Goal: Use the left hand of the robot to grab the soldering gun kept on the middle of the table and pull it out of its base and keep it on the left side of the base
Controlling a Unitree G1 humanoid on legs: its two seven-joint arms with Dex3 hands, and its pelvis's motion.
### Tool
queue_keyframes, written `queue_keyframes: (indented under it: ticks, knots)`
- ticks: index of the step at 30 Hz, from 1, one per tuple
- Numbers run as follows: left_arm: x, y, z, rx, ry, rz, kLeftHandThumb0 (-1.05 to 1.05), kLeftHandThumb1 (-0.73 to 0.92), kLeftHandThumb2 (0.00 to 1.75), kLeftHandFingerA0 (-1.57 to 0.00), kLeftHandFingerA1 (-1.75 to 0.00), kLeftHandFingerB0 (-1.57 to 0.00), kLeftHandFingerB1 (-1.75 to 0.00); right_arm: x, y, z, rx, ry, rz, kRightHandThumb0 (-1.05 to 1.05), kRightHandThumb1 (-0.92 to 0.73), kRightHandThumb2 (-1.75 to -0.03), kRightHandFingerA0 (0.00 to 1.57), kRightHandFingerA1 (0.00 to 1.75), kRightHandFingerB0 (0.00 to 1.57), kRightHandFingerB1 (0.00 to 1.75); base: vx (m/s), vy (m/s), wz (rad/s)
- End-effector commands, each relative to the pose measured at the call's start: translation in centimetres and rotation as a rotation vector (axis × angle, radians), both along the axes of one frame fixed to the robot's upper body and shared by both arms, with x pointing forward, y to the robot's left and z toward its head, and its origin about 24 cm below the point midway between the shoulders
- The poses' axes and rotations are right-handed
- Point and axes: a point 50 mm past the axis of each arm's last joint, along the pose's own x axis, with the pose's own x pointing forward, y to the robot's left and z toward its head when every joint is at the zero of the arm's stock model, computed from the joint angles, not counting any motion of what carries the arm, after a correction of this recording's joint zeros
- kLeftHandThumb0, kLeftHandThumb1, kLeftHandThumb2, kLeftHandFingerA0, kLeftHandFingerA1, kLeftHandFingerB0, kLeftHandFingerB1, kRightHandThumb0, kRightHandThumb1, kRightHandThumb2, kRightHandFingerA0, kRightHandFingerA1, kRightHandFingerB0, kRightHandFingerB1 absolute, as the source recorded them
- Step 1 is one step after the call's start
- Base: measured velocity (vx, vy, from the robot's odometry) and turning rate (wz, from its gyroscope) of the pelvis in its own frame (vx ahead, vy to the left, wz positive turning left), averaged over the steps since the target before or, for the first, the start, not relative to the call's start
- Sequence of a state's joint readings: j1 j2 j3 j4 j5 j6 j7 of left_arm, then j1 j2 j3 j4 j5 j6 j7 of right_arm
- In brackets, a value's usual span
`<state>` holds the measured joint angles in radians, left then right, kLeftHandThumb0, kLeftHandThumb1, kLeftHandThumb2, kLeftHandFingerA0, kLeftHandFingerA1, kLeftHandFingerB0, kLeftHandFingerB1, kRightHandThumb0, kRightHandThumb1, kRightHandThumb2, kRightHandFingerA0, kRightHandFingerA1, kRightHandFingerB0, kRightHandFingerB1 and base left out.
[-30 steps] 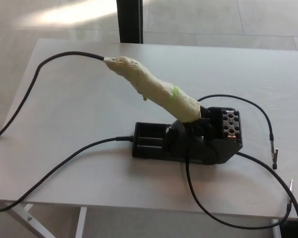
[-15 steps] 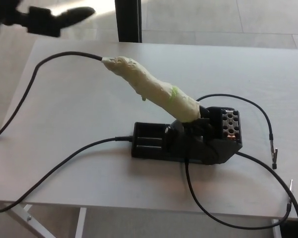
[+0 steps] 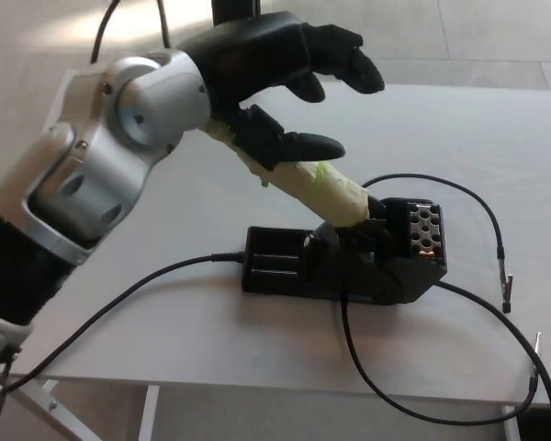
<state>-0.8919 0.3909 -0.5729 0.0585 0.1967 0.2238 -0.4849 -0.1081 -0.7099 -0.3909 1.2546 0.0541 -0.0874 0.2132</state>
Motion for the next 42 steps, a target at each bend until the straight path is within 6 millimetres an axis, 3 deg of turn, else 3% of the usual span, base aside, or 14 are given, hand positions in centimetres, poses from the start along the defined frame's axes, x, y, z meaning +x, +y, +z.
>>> queue_keyframes:
  ticks: [1,5,6,7,15,18,24,25,28,31,34,35,41,42]
  knots:
    - [0.1,-0.8,0.1,0.069,-0.001,0.003,-0.67,0.70,0.61,-0.36,-0.64,-0.40,-0.47,0.1,-0.5,0.8,-0.021,-0.007,0.009,-1.05,-0.33,-1.31,0.90,1.25,0.30,1.14,0.00,0.000,0.00]
    - [0.0,-0.9,0.0,0.118,0.011,0.010,-0.67,0.73,0.62,-0.34,-0.58,-0.38,-0.44,0.4,-0.5,0.9,-0.021,-0.014,0.004,-1.05,-0.31,-1.31,0.90,1.28,0.32,1.17,0.00,0.000,0.00]
    - [-0.1,-0.9,-0.2,0.150,0.005,-0.005,-0.70,0.59,1.01,-0.35,-0.64,-0.29,-0.54,0.5,-0.5,0.9,-0.022,-0.016,0.002,-1.02,-0.18,-1.24,0.77,1.43,0.12,1.60,0.00,0.000,0.00]
    - [-0.1,-0.9,-0.2,0.154,0.004,-0.006,-0.69,0.69,0.63,-0.38,-0.58,-0.37,-0.45,0.5,-0.5,1.0,-0.023,-0.016,0.002,-1.05,-0.31,-1.32,0.93,1.28,0.34,1.19,0.00,0.000,0.00]
    - [-0.4,1.1,-1.3,0.373,0.181,0.028,-0.71,0.79,0.63,-0.21,-0.50,-0.27,-0.37,0.9,-0.7,1.4,-0.029,-0.024,0.015,-1.03,-0.28,-1.27,1.06,1.35,0.21,1.08,0.00,0.000,0.00]
    - [-0.5,2.0,-1.7,0.393,0.258,0.071,-0.74,0.73,0.62,-0.67,-1.27,-0.26,-0.37,1.0,-0.7,1.5,-0.038,-0.020,0.015,-1.05,-0.33,-1.30,0.93,1.26,0.32,1.15,0.00,0.000,0.00]
    - [-0.8,2.7,-1.9,0.449,0.288,0.070,-0.75,0.74,0.62,-0.48,-0.72,-0.24,-0.39,1.2,-0.7,1.7,-0.057,-0.017,0.032,-1.05,-0.32,-1.29,0.94,1.27,0.33,1.16,0.00,0.000,0.00]
    - [-0.9,2.7,-1.9,0.453,0.286,0.066,-0.75,0.76,0.63,-0.47,-0.69,-0.24,-0.39,1.2,-0.7,1.7,-0.054,-0.017,0.033,-1.02,-0.26,-1.19,0.92,1.36,0.17,1.59,0.00,0.000,0.00]
    - [-1.1,2.8,-1.9,0.474,0.280,0.060,-0.79,0.61,0.97,-0.47,-0.68,-0.20,-0.50,1.3,-0.6,1.6,-0.056,-0.013,0.041,-1.05,-0.34,-1.30,0.92,1.27,0.35,1.17,0.00,0.000,0.00]
    - [-1.2,2.8,-2.0,0.465,0.296,0.068,-0.73,0.75,0.61,-0.44,-0.63,-0.26,-0.38,1.5,-0.6,1.6,-0.051,-0.024,0.024,-1.03,-0.22,-1.22,1.00,1.26,0.37,1.24,0.00,0.000,0.00]
    - [-1.4,2.7,-2.1,0.451,0.295,0.061,-0.77,0.59,0.95,-0.47,-0.72,-0.21,-0.51,1.7,-0.6,1.8,-0.049,-0.032,0.029,-0.98,-0.22,-1.24,0.98,1.35,0.22,1.58,0.00,0.000,0.00]
    - [-1.4,2.7,-2.1,0.444,0.300,0.060,-0.72,0.73,0.62,-0.45,-0.69,-0.24,-0.40,1.7,-0.7,1.9,-0.054,-0.030,0.026,-1.03,-0.22,-1.23,0.97,1.26,0.38,1.25,0.00,0.000,0.00]
    - [-1.4,2.5,-2.1,0.443,0.248,0.074,-0.71,0.55,0.93,-0.61,-0.76,-0.21,-0.52,1.9,-0.6,1.9,-0.048,-0.039,0.028,-1.03,-0.21,-1.22,0.94,1.26,0.39,1.25,0.00,0.000,0.00]
    - [-1.4,2.5,-2.1,0.442,0.241,0.075,-0.68,0.70,0.61,-0.63,-0.73,-0.26,-0.42,1.9,-0.6,1.9,-0.047,-0.041,0.028,-0.99,-0.23,-1.21,0.90,1.33,0.22,1.58,0.00,0.000,0.00]
